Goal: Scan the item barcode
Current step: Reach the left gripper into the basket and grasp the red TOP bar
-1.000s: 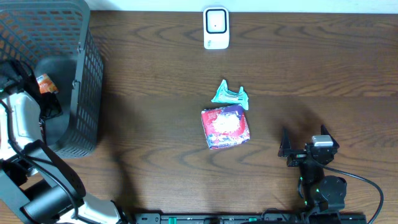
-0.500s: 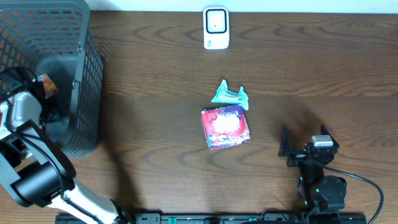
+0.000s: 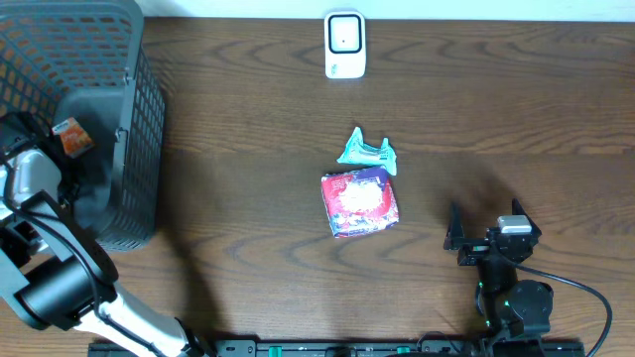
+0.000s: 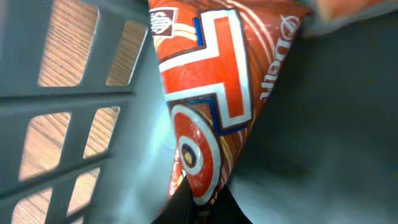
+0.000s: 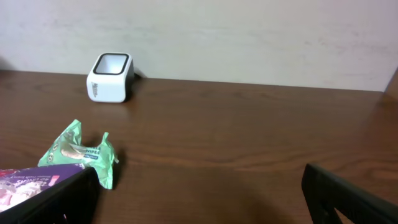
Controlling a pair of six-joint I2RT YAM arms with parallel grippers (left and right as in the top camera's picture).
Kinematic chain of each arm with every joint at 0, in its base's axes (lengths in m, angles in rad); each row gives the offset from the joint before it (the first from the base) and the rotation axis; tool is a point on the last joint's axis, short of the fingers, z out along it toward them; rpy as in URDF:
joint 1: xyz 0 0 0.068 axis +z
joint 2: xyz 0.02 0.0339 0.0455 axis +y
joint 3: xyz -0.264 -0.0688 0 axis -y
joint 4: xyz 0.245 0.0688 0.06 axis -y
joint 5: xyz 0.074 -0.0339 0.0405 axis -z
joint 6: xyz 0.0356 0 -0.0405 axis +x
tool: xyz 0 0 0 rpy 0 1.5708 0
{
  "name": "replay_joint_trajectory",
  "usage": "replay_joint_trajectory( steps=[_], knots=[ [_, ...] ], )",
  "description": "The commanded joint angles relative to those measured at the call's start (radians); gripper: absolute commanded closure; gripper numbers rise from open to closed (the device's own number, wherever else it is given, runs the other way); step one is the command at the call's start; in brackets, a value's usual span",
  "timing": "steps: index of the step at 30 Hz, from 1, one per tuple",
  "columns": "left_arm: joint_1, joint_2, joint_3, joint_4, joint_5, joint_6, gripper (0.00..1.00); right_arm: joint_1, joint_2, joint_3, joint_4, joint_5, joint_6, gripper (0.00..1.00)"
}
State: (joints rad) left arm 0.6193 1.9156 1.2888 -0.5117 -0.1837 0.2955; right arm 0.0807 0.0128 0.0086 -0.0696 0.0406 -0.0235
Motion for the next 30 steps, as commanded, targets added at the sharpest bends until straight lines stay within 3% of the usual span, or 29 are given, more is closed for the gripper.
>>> replay_joint_trajectory(
  steps=[1,10,14,22,25,30],
  knots=[
    [-0.053,-0.135,0.019,0.006,0.019,-0.082,0.93,0.002,-0.002,-0.003,-0.002,-0.002,-0.008,0.01],
    [-0.275,-0.53,0.024,0.193,0.027,-0.084,0.93,0.002,-0.002,-0.003,-0.002,-0.002,-0.008,0.01],
    [-0.423,-0.685,0.024,0.266,0.126,-0.099,0.93,0.002,-0.002,-0.003,-0.002,-0.001,-0.008,0.01],
    [-0.645,-0.826,0.024,0.316,0.14,-0.182,0.93,0.002,-0.002,-0.003,-0.002,-0.002,-0.008,0.01],
    [-0.705,-0.832,0.024,0.298,0.146,-0.269,0.93,0.002,-0.002,-0.003,-0.002,-0.002,-0.008,0.01],
    [-0.813,-0.782,0.023,0.2,0.15,-0.656,0.93,0.002,-0.002,-0.003,-0.002,-0.002,-0.008,0.01]
  ],
)
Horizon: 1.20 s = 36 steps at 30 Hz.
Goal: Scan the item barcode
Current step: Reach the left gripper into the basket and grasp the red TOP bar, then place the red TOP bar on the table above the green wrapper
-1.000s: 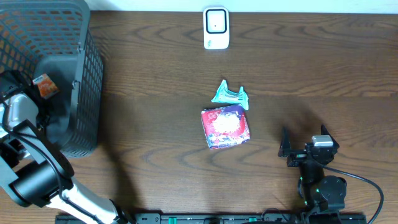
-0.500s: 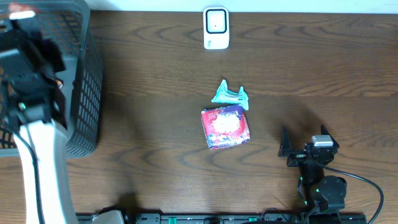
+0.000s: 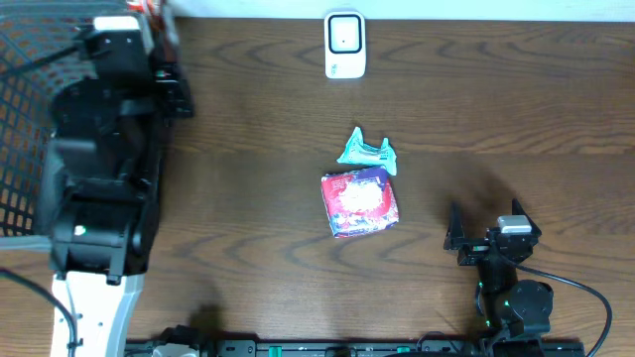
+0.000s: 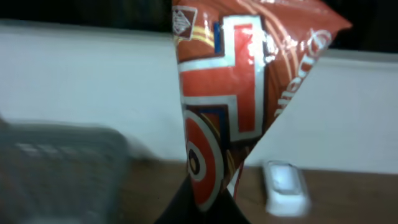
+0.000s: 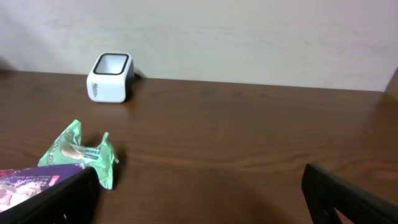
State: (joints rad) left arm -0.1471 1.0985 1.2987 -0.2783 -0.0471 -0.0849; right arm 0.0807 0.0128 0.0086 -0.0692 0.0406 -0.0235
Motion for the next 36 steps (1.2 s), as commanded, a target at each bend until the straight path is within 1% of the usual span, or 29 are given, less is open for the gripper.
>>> replay_joint_trajectory(
  steps=[1,3,6,12,16,18,19,20,21,22,24,25,26,29,31,33,36],
  knots=[
    [-0.06,0.05,0.013,-0.053,0.014,-0.312,0.92,0.002,-0.002,-0.003,-0.002,-0.002,-0.008,0.01],
    [-0.097,0.099,0.013,-0.103,0.014,-0.373,0.93,0.002,-0.002,-0.003,-0.002,-0.002,-0.008,0.01],
    [-0.145,0.187,0.013,-0.15,0.014,-0.412,0.93,0.002,-0.002,-0.003,-0.002,-0.002,-0.008,0.01],
    [-0.261,0.402,0.013,-0.171,0.014,-0.411,0.93,0.002,-0.002,-0.003,-0.002,-0.002,-0.008,0.01],
    [-0.327,0.516,0.013,-0.173,0.014,-0.411,0.92,0.002,-0.002,-0.003,-0.002,-0.002,-0.008,0.01],
    [-0.355,0.565,0.013,-0.166,0.014,-0.41,0.85,0.002,-0.002,-0.003,-0.002,-0.002,-0.008,0.01],
    [-0.365,0.584,0.013,-0.163,0.014,-0.41,0.76,0.002,-0.002,-0.003,-0.002,-0.002,-0.008,0.01],
    [-0.373,0.599,0.013,-0.161,0.014,-0.41,0.61,0.002,-0.002,-0.003,-0.002,-0.002,-0.008,0.01],
    [-0.378,0.612,0.013,-0.158,0.014,-0.409,0.51,0.002,-0.002,-0.003,-0.002,-0.002,-0.008,0.01],
    [-0.381,0.617,0.013,-0.154,0.014,-0.406,0.47,0.002,-0.002,-0.003,-0.002,-0.002,-0.008,0.01],
    [-0.38,0.619,0.013,-0.146,0.013,-0.404,0.43,0.002,-0.002,-0.003,-0.002,-0.002,-0.008,0.01],
    [-0.378,0.614,0.013,-0.136,0.013,-0.385,0.38,0.002,-0.002,-0.003,-0.002,-0.001,-0.008,0.01],
    [-0.374,0.605,0.013,-0.126,0.013,-0.356,0.36,0.002,-0.002,-0.003,-0.002,-0.002,-0.008,0.01],
    [-0.36,0.558,0.013,-0.096,0.008,-0.247,0.35,0.002,-0.002,-0.003,-0.002,-0.002,-0.008,0.01],
    [-0.345,0.508,0.013,-0.077,-0.019,-0.179,0.35,0.002,-0.002,-0.003,-0.002,-0.002,-0.008,0.01],
    [-0.324,0.449,0.013,-0.056,-0.102,-0.116,0.35,0.002,-0.002,-0.003,-0.002,-0.002,-0.008,0.01],
    [-0.273,0.356,0.013,-0.005,-0.31,-0.032,0.34,0.002,-0.002,-0.003,-0.002,-0.002,-0.008,0.01]
  ],
)
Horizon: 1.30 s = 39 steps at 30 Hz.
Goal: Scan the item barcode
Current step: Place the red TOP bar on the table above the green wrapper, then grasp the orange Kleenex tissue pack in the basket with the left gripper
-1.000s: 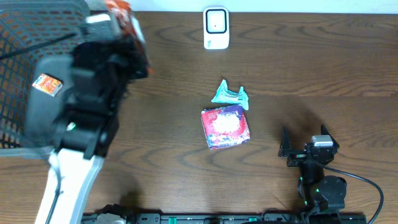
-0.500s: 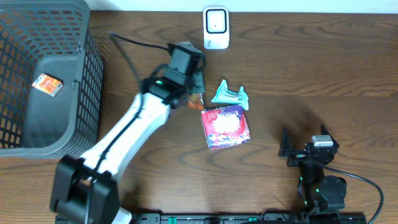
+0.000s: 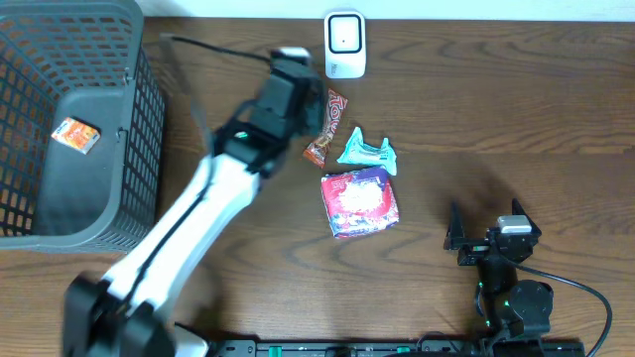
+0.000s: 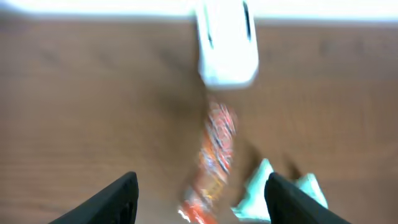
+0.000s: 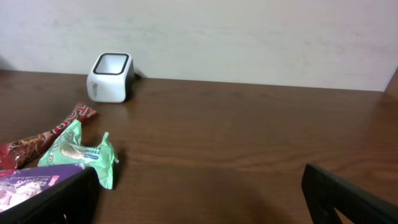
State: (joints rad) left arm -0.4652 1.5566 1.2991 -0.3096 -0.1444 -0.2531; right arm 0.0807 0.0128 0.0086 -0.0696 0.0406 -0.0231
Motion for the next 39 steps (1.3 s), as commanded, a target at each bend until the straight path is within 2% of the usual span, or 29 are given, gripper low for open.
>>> replay_joint_trajectory(
  steps=[1,3,5,7,8,9,11,15,18,23,28,34,39],
  knots=[
    [0.069,-0.129,0.013,0.046,-0.274,0.166,0.34,0.002,-0.002,-0.003,-0.002,-0.002,-0.008,0.01],
    [0.135,-0.179,0.013,0.086,-0.349,0.24,0.34,0.002,-0.002,-0.003,-0.002,-0.002,-0.008,0.01],
    [0.223,-0.212,0.017,0.102,-0.355,0.299,0.34,0.002,-0.002,-0.003,-0.002,-0.002,-0.008,0.01],
    [0.322,-0.224,0.042,0.067,-0.354,0.301,0.32,0.002,-0.002,-0.003,-0.002,-0.002,-0.008,0.01],
    [0.372,-0.223,0.064,0.034,-0.351,0.296,0.02,0.002,-0.002,-0.003,-0.002,-0.002,-0.008,0.01],
    [0.43,-0.216,0.093,-0.002,-0.325,0.278,0.02,0.002,-0.002,-0.003,-0.002,-0.001,-0.008,0.01],
    [0.531,-0.202,0.15,-0.059,-0.208,0.215,0.02,0.002,-0.002,-0.003,-0.002,-0.002,-0.008,0.01],
    [0.726,-0.145,0.271,-0.151,0.143,0.07,0.02,0.002,-0.002,-0.003,-0.002,-0.001,-0.008,0.01],
    [0.838,-0.061,0.339,-0.215,0.268,0.031,0.02,0.002,-0.002,-0.003,-0.002,-0.002,-0.008,0.01],
    [0.898,0.102,0.401,-0.339,0.241,0.03,0.02,0.002,-0.002,-0.003,-0.002,-0.002,-0.008,0.01],
    [0.898,0.227,0.401,-0.309,0.211,0.031,0.02,0.002,-0.002,-0.003,-0.002,-0.002,-0.008,0.01],
    [0.898,0.367,0.401,-0.269,-0.014,0.029,0.02,0.002,-0.002,-0.003,-0.002,-0.002,-0.008,0.01],
    [0.899,0.486,0.401,-0.262,-0.056,0.015,0.02,0.002,-0.002,-0.003,-0.002,-0.002,-0.008,0.01]
  ],
)
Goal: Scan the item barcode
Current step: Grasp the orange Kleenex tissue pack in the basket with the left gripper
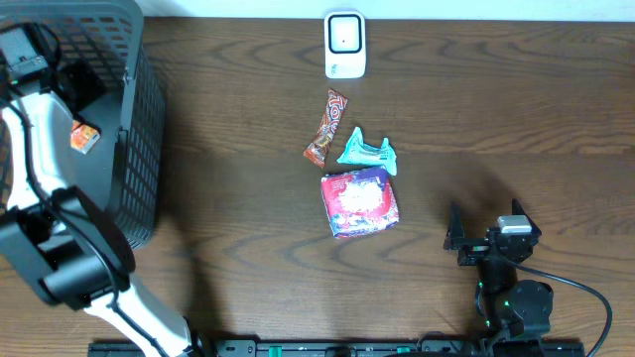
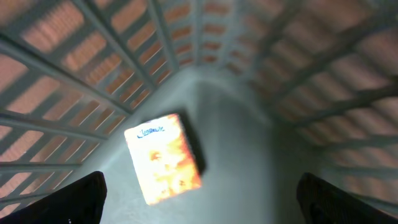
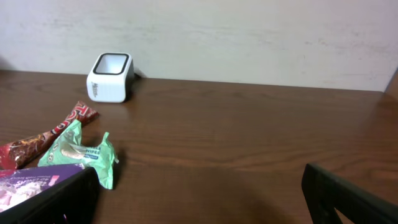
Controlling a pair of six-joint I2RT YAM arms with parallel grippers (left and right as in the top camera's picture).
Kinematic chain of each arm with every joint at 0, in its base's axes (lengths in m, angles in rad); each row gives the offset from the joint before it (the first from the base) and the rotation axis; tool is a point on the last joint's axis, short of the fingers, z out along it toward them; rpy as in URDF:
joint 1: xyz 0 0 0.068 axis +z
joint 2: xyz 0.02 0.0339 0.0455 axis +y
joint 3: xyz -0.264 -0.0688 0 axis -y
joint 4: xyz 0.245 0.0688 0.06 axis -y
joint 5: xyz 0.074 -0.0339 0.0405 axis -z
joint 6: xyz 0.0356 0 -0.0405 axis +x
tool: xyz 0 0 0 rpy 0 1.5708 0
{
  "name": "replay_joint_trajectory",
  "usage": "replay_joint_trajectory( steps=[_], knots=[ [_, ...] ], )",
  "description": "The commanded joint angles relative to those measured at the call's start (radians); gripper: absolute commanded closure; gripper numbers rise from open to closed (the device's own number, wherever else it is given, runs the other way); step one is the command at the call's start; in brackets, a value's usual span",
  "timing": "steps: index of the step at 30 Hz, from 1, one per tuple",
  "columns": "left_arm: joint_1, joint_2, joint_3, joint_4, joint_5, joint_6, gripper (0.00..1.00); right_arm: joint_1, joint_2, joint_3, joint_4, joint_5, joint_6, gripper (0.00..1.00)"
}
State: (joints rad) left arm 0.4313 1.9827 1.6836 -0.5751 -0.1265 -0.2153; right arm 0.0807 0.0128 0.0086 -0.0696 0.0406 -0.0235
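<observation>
The white barcode scanner (image 1: 344,45) stands at the table's far edge, also in the right wrist view (image 3: 111,78). A red snack bar (image 1: 325,127) lies on the table just in front of it. Inside the grey mesh basket (image 1: 139,119) at the left, an orange packet (image 2: 163,158) lies on the floor. My left gripper (image 2: 199,210) hangs open over that packet with nothing between its fingers (image 2: 78,199). My right gripper (image 3: 202,202) stands open and empty near the front right of the table.
A green packet (image 1: 367,151) and a purple-and-red pouch (image 1: 359,201) lie mid-table beside the snack bar. The basket's mesh walls surround the left gripper on all sides. The table's far edge meets a pale wall (image 3: 249,37).
My left gripper was open over the red snack bar by the scanner; now it is inside the basket above the orange packet. The bar lies where it was. The right arm has not moved.
My left gripper was shut on the red snack bar inside the basket. Then it held the bar up above the basket's far corner. Then the bar lay on the table before the scanner with the gripper open above it. Now the gripper is back in the basket.
</observation>
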Motion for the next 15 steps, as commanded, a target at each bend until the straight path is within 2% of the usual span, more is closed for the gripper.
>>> replay_joint_trajectory(
  steps=[1,8,15],
  knots=[
    [0.002,0.089,0.016,0.009,-0.073,-0.031,0.02,0.002,-0.002,-0.003,-0.002,-0.002,-0.008,0.01],
    [0.002,0.192,0.016,0.067,-0.074,-0.05,0.01,0.002,-0.002,-0.003,-0.002,-0.001,-0.008,0.01],
    [0.002,0.209,0.014,0.121,-0.124,-0.082,0.1,0.002,-0.002,-0.003,-0.002,-0.002,-0.008,0.01]
  ],
)
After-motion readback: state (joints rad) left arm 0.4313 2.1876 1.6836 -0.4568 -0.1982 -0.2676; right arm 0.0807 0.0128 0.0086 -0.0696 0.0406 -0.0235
